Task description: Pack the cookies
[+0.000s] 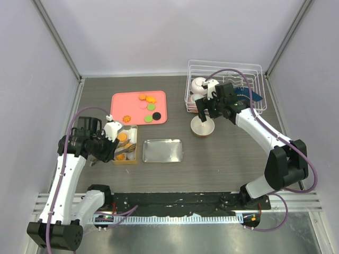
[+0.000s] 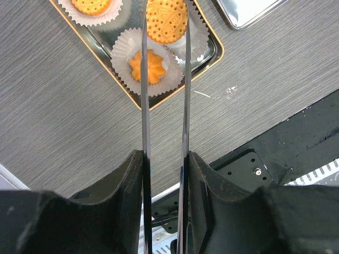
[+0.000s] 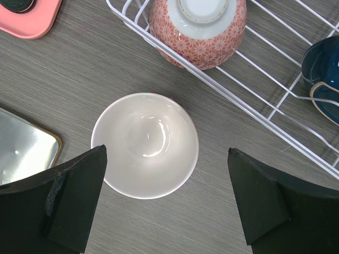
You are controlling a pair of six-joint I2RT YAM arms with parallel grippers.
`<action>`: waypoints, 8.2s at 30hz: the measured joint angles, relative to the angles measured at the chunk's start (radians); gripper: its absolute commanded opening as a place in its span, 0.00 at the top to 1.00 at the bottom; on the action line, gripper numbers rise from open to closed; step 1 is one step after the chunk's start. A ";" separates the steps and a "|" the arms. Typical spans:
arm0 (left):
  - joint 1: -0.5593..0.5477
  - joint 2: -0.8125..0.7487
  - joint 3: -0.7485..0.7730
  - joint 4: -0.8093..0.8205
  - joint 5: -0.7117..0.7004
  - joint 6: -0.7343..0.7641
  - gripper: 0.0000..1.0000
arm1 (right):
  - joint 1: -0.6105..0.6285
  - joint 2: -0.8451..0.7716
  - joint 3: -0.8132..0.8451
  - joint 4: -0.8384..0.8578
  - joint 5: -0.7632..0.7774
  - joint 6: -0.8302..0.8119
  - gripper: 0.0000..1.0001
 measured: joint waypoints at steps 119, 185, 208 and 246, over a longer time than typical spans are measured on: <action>0.000 -0.040 -0.015 0.019 0.038 0.109 0.48 | 0.004 0.040 0.006 -0.004 0.016 -0.008 0.00; -0.036 0.758 0.322 0.667 -0.055 -0.214 0.47 | 0.005 0.066 0.015 -0.007 0.039 -0.023 0.00; -0.052 0.768 0.279 0.687 -0.045 -0.213 0.47 | 0.005 0.075 0.015 -0.008 0.042 -0.025 0.00; -0.067 0.784 0.279 0.693 -0.045 -0.207 0.67 | 0.005 0.081 0.015 -0.008 0.042 -0.026 0.00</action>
